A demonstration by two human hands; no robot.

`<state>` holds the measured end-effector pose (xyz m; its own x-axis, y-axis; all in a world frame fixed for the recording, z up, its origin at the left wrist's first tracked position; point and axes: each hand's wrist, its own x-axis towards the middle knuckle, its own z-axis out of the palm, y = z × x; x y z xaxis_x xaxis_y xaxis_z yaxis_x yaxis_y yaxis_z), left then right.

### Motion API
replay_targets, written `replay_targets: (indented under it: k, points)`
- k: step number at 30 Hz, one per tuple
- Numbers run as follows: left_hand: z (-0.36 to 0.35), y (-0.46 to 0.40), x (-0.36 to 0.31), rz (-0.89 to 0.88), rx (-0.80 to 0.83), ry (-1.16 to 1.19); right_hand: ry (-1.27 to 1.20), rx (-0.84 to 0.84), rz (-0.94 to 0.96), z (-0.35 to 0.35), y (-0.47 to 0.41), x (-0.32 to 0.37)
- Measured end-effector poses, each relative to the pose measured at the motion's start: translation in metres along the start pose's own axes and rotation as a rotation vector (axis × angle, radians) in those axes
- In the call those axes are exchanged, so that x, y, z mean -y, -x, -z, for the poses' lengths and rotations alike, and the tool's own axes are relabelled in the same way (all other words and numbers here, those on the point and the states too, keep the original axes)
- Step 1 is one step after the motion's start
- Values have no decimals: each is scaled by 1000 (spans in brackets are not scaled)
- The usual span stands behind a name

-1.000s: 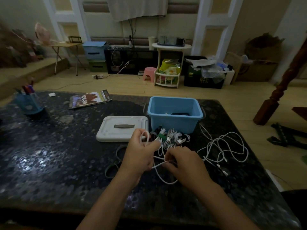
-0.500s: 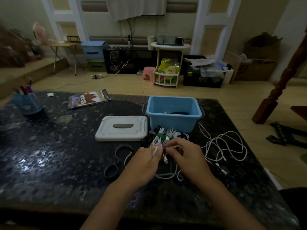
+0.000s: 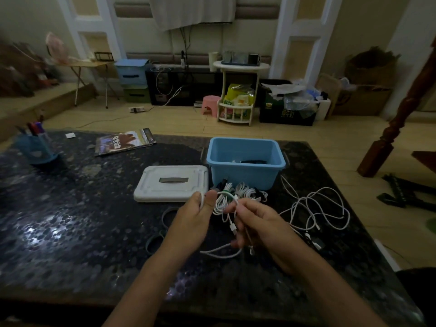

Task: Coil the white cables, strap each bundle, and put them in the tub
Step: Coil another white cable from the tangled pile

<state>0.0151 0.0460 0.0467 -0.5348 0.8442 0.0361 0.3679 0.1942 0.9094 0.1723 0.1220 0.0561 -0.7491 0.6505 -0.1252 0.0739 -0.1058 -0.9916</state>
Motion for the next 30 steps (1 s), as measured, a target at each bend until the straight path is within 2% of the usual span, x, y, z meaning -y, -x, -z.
replay_targets:
  k: [4,7,10,13,17,20,22,25,30]
  points:
    - [-13,6,-3,78,156,147,399,-81,257,-17,-4,-11]
    - [-18,7,-7,87,172,208,571,-132,344,-21,-7,-21]
    - [-17,6,-5,101,94,175,702,-90,373,-19,-8,-23]
    - [-12,3,-4,126,-33,134,898,-33,310,-15,-6,-23]
    - [-7,-2,-4,117,-171,191,1026,40,289,-23,-3,-28]
    - [-6,-4,-2,52,-191,258,1117,159,352,-41,-2,-39]
    - [-8,-1,-6,9,-146,320,1155,194,334,-51,-3,-46]
    - [-8,7,-14,-20,26,459,1215,217,283,-50,-8,-46]
    - [3,10,-19,51,274,556,1292,188,267,-29,-14,-50]
